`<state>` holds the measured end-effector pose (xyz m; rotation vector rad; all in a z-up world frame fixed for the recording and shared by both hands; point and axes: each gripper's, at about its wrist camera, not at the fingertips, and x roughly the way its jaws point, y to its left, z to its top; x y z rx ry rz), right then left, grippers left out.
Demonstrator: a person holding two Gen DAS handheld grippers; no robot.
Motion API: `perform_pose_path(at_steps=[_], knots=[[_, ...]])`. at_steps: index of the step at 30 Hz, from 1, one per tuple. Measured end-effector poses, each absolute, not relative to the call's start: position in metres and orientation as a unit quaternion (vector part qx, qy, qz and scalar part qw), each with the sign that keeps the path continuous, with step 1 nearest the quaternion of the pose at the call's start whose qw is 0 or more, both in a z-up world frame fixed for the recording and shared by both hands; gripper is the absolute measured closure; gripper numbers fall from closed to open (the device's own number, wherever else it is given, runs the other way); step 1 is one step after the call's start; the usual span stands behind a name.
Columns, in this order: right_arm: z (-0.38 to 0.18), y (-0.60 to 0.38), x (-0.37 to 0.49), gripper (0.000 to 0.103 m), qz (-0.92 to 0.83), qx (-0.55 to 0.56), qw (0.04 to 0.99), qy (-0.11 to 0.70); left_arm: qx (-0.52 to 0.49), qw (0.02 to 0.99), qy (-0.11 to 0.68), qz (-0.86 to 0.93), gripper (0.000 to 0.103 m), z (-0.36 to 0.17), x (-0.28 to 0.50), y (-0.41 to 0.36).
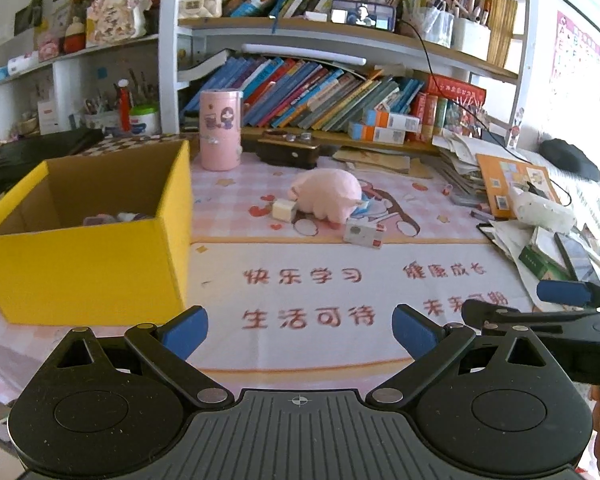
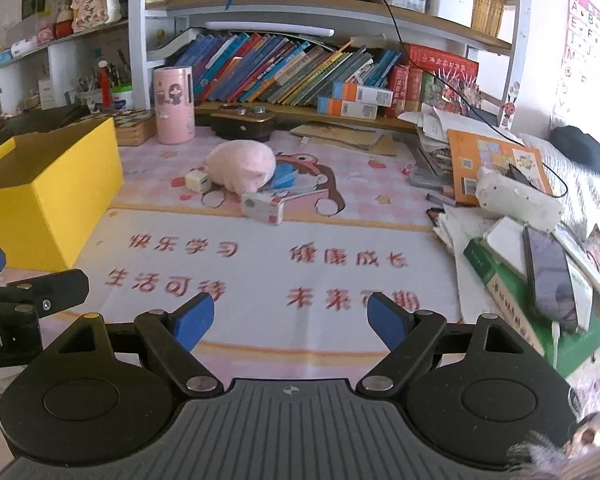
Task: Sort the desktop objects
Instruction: 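Move the left tool toward the white small box while the right tool approaches the pink plush pig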
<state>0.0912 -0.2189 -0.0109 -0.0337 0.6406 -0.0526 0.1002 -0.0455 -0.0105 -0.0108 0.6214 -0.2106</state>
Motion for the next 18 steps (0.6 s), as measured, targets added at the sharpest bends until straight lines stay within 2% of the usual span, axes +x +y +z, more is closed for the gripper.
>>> perform_pose_path(at_steps=[18], knots=[[0.001,-0.303,0.176,0.02,-0.009,-0.003,0.957,0.288,0.003,0.941,0.319,-0.114,0.003,-0.01,0.178,-0.13]])
